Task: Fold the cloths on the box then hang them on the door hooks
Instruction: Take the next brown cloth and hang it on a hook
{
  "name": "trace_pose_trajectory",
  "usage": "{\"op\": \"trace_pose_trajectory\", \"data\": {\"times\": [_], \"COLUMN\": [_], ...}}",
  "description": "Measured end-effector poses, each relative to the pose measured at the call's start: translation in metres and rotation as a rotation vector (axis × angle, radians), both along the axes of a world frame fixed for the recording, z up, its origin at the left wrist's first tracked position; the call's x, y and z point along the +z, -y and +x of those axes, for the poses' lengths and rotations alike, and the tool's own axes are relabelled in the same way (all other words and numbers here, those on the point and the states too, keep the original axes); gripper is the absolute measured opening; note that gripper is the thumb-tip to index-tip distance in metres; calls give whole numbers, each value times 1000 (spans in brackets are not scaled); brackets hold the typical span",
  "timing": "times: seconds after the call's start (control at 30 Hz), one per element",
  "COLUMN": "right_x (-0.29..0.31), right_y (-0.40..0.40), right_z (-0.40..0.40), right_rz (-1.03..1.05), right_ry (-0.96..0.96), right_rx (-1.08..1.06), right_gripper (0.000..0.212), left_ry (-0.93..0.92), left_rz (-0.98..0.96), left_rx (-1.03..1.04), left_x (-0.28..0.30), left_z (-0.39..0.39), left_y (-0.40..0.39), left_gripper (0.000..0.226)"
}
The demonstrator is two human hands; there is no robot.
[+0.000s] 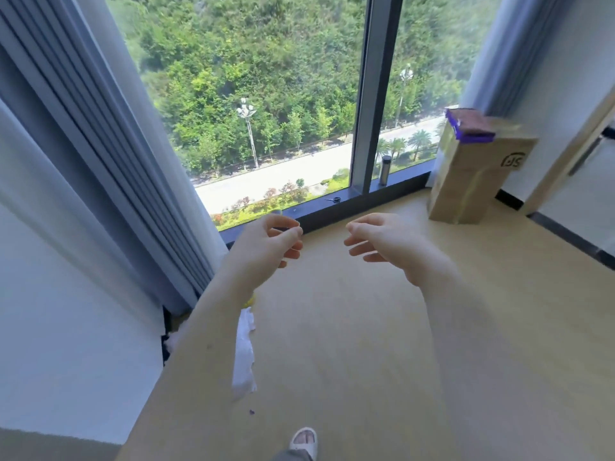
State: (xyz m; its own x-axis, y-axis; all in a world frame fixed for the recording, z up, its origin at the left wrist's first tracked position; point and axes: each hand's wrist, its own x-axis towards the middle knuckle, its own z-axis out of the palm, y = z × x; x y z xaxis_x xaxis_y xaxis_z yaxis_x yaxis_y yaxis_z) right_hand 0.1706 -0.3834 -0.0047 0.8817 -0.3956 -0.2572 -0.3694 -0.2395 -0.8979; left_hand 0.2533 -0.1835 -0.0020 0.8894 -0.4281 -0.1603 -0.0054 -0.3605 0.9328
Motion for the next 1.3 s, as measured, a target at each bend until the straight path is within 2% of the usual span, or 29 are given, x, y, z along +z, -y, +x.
{"op": "trace_pose_trajectory", "data": {"times": [0.4,0.6,0.8,1.13,1.3], "right_x": [-10,-16,-27,-41,-31], "right_y": [61,81,112,215,288], "right_z": [52,50,34,37,43], "right_rz": [21,51,72,71,3], "right_ry": [33,-13,-57,-95,-127], "right_rx": [-324,-437,-531,-519,-496], "right_gripper": [20,21,19,23,20], "left_ry": [41,37,1,18,47], "left_rz": [102,129,181,261,279], "left_rx": [-297,-450,-625,-704,-692], "left_x": [-5,-9,-23,-33,-21], "left_z": [98,118,117,121,123], "left_y": [86,127,175,281,352], "left_gripper": [11,17,11,12,22]}}
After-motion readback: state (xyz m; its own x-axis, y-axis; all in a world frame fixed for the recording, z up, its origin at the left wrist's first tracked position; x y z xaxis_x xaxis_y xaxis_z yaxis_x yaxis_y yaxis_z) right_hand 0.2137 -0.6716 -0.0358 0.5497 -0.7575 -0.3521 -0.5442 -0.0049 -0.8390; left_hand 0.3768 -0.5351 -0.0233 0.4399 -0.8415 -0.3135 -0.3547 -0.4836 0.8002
